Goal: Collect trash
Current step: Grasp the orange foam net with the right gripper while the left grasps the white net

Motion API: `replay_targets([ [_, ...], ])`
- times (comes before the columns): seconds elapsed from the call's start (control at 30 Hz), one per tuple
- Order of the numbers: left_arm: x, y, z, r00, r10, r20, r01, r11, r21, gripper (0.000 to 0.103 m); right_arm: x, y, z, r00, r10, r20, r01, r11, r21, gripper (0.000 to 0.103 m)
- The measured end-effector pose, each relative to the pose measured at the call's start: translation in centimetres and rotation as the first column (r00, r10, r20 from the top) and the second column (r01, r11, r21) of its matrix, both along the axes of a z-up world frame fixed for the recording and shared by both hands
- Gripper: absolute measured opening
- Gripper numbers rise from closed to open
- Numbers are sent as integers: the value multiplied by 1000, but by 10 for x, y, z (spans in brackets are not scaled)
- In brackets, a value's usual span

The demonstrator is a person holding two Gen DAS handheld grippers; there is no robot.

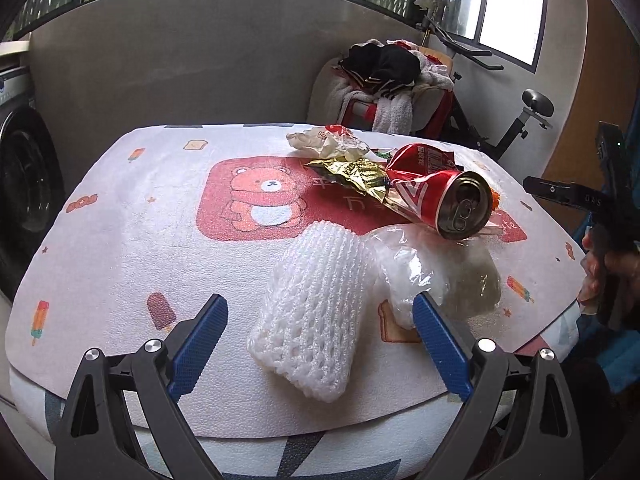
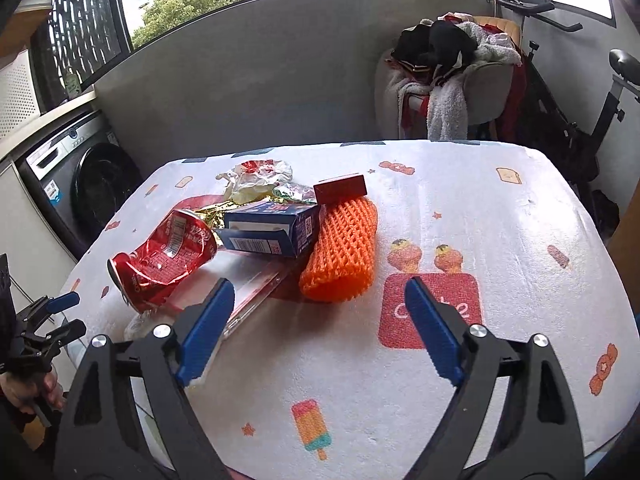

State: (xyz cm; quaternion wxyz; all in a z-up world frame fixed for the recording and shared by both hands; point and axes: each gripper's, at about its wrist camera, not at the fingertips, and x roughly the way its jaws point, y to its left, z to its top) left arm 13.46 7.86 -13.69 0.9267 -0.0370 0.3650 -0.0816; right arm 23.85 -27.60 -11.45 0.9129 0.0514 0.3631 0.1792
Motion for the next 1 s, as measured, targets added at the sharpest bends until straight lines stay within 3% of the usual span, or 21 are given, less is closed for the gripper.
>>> replay_targets([
  [0.07,8,4,-4,1000,18,-17,-18,1000,-20,91,23,1,-6,1000,-6,-27,7,1000,25,66],
  [0.13,12,9,-6,999,33,-27,-34,998,-56,91,46,0,-15,997,-31,-68,35,998,48,63],
  [0.3,17,12,-10,998,40,-41,-43,996,-75,91,91,-1,-43,982,-84,-167,100,991,86,62],
  [0.43,23,11,-14,998,39,-55,-43,996,-73,91,110,2,-62,965,-64,-253,102,985,136,60],
  [0.53,26,11,-17,997,41,-71,-47,996,-82,91,108,5,-70,949,-26,-313,80,984,160,31],
  [0.63,31,10,-19,996,38,-80,-45,995,-86,91,95,3,-64,958,-22,-286,64,988,138,26],
  [0.77,38,9,-26,993,43,-114,-54,993,-103,91,75,-1,-52,977,-45,-209,44,999,-12,26],
  [1.0,46,8,-39,986,39,-164,-61,989,-132,91,37,-24,-34,988,-75,-132,76,997,0,26],
])
